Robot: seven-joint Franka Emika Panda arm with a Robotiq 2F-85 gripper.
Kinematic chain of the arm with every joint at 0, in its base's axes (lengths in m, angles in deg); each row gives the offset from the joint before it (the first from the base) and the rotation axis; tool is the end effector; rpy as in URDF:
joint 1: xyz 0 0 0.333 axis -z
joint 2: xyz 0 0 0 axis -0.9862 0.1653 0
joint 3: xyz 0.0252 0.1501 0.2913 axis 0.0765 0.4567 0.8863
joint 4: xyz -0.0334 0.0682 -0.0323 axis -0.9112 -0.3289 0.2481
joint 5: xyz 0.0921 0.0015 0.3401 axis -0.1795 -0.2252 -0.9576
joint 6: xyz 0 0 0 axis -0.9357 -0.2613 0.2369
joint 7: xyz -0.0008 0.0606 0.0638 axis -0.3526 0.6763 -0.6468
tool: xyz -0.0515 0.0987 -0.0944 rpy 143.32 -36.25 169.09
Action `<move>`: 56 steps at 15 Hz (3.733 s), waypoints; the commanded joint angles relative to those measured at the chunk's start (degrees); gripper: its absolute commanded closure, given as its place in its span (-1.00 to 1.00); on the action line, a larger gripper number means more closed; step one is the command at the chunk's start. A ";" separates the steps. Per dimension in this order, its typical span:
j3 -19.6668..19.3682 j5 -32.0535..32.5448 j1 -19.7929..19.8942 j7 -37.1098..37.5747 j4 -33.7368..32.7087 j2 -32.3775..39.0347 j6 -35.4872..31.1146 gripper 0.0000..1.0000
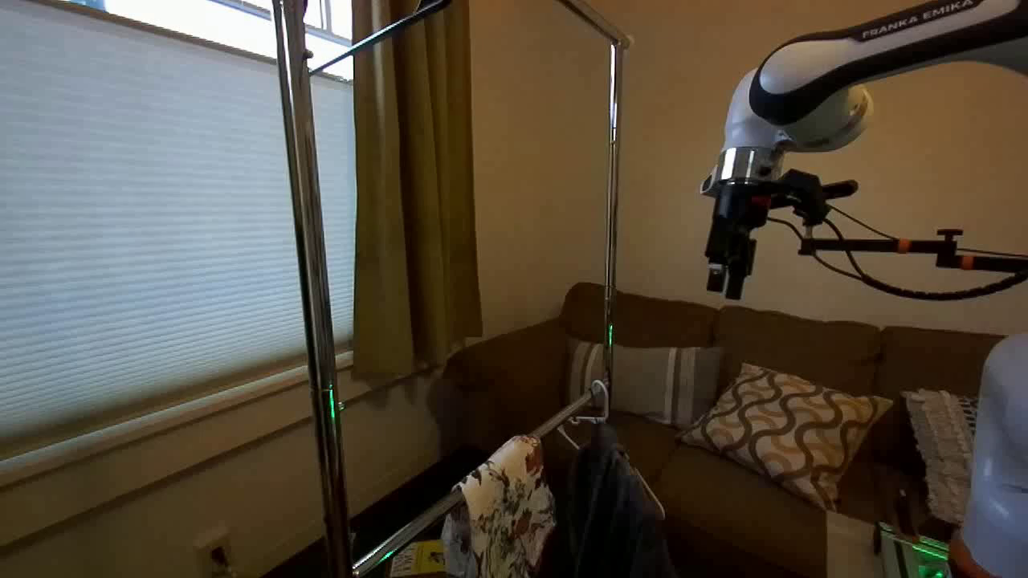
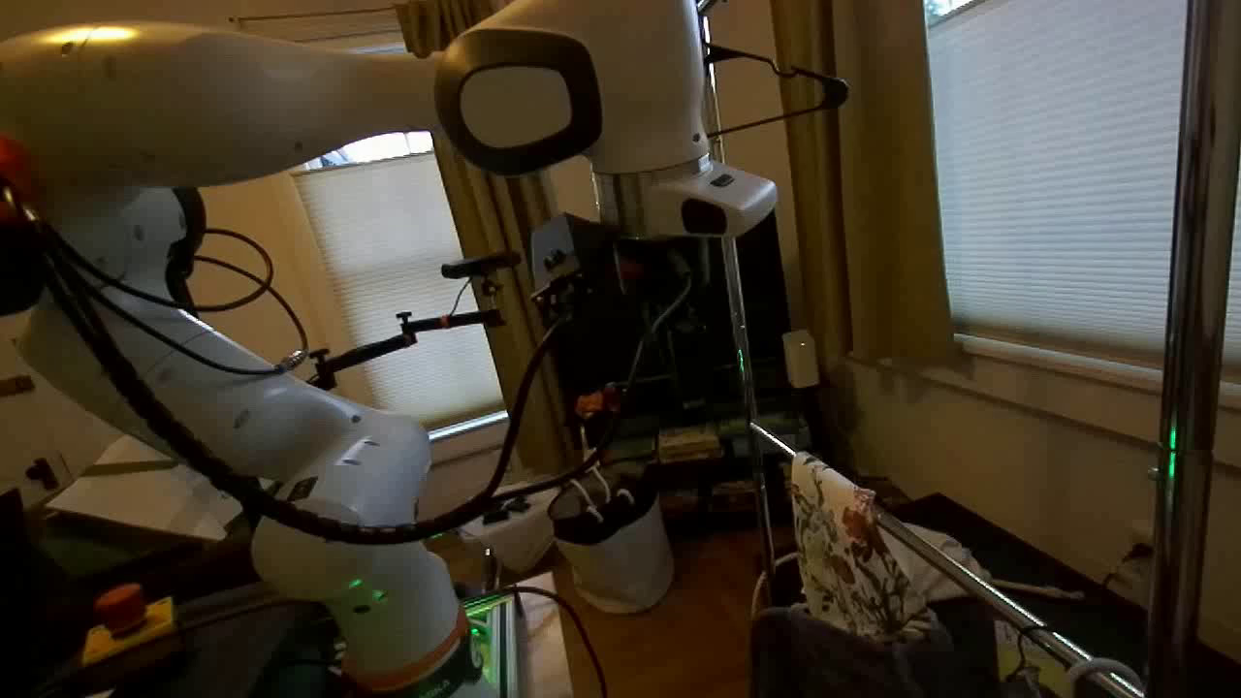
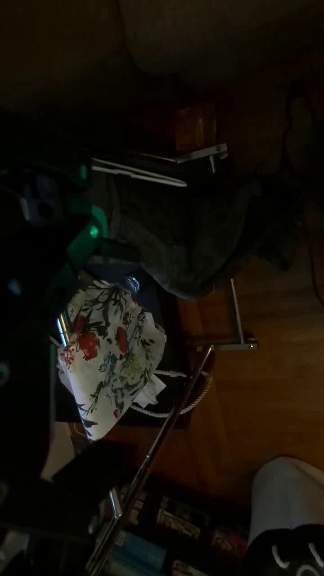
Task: Pick up the black coat hanger and hang it on the bottom rail
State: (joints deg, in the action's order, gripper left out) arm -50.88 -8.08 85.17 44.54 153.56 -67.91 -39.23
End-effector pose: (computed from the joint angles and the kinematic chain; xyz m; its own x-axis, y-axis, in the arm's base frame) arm 0.2665 -0.1219 0.5137 0.9930 -0.1171 0.0176 -0.1079 -0.9559 -0.2731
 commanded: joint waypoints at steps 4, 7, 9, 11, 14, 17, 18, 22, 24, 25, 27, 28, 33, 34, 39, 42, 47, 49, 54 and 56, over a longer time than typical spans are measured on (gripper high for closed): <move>1.08 -0.75 1.48 -0.81 -0.26 0.38 0.19 -1.00; 1.08 -0.75 1.48 -0.81 -0.26 0.38 0.19 -1.00; 1.08 -0.75 1.48 -0.81 -0.26 0.38 0.19 -1.00; 1.08 -0.75 1.48 -0.81 -0.26 0.38 0.19 -1.00; 1.08 -0.75 1.48 -0.81 -0.26 0.38 0.19 -1.00; 1.08 -0.75 1.48 -0.81 -0.26 0.38 0.19 -1.00; 1.08 -0.75 1.48 -0.81 -0.26 0.38 0.19 -1.00; 1.08 -0.75 1.48 -0.81 -0.26 0.38 0.19 -1.00; 1.08 -0.75 1.48 -0.81 -0.27 0.38 0.19 -1.00; 1.08 -0.75 1.48 -0.81 -0.27 0.38 0.19 -1.00; 1.07 -3.01 0.27 -1.35 -0.58 0.47 -0.39 -1.00; 1.35 -4.82 -0.54 -1.76 -0.91 0.53 -0.63 -1.00; 2.97 -14.73 -3.77 -4.54 -3.28 2.18 -0.39 -1.00; 3.45 -12.92 -1.84 -3.55 -2.20 1.01 -0.33 -1.00; 4.05 -14.11 -2.67 -4.15 -3.32 2.33 -0.31 -1.00; 4.04 -14.13 -2.67 -4.29 -3.38 2.45 -0.31 -1.00; 6.72 -18.13 -6.54 -6.24 -3.62 1.51 -1.12 -1.00; 10.37 -22.17 -9.61 -6.69 -5.35 -0.01 0.06 -1.00; 15.71 -27.56 -16.22 -9.18 -12.95 -2.33 0.80 -1.00; 16.41 -29.75 -16.76 -8.84 -15.89 -2.65 -3.62 -1.00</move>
State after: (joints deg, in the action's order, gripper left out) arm -34.57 -34.99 69.28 37.07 140.80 -69.23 -39.61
